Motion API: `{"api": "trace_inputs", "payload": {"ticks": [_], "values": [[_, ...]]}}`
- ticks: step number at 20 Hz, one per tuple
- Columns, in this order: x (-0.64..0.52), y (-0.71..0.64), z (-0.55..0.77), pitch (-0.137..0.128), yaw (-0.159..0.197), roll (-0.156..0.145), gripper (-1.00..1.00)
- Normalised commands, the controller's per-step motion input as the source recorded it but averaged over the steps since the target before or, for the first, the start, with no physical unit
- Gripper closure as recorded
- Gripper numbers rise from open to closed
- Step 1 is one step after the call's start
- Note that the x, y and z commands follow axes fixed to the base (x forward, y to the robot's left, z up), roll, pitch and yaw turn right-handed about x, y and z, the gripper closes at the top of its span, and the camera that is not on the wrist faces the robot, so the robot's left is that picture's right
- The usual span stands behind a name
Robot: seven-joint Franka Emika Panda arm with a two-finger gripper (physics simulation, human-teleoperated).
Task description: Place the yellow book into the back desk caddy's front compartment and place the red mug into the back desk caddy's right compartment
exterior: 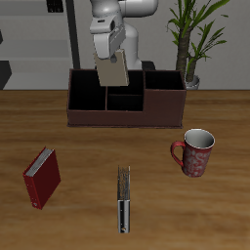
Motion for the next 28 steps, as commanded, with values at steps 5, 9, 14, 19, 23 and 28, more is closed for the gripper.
{"api": "trace_inputs", "payload": {"ticks": [5, 9, 14, 19, 23, 28], "values": [[0.03, -0.06, -0.01, -0.007, 0.075, -0.005, 1.00], [0.00, -0.06, -0.01, 0.001, 0.063, -0.002, 1.00], [0.03, 0.00, -0.06, 0.011, 0.081, 0.002, 1.00], [0.01, 0.10, -0.06, 0.016, 0.074, 0.026, 1.00], [0.00, 0.02, -0.10, 0.039, 0.034, 0.016, 1.00], [-0.03, 0.04, -0.15, 0.054, 0.024, 0.027, 1.00]]}}
